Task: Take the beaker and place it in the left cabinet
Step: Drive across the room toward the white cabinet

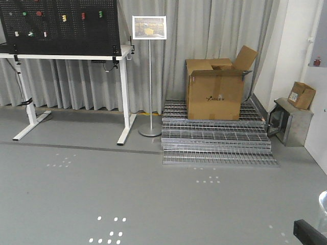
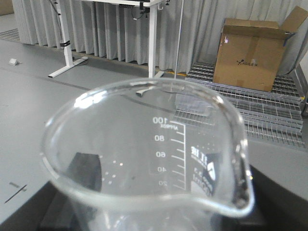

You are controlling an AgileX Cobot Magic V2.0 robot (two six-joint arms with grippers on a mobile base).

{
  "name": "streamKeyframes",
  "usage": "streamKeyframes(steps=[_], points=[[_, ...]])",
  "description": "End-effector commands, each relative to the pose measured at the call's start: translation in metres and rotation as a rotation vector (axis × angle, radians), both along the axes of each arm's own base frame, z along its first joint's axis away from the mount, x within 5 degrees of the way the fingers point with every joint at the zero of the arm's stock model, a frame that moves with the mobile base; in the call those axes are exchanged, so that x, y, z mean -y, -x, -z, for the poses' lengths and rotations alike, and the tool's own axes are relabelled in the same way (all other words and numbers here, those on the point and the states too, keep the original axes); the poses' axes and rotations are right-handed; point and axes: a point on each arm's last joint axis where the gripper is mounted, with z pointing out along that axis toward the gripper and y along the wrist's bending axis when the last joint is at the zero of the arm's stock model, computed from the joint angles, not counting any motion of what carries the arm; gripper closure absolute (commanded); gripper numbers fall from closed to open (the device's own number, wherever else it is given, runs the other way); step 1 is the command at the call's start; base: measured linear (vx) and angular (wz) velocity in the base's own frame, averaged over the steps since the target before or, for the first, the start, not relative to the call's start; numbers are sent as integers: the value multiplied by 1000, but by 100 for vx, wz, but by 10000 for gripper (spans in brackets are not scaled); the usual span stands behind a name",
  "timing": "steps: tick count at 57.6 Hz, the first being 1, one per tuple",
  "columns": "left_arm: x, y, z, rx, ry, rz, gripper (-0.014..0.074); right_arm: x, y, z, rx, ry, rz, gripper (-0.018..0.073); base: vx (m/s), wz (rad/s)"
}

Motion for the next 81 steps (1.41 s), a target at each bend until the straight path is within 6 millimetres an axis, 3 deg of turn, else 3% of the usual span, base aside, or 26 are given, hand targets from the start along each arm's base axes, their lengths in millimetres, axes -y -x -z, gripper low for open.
streamKeyframes(steps=[1,81], points=[[0,1,-3,80,33,2,595,-3,1,-16,84,-19,-41,564,56,-5],[0,1,-3,80,33,2,595,-3,1,-15,83,-18,-40,564,54,-5]])
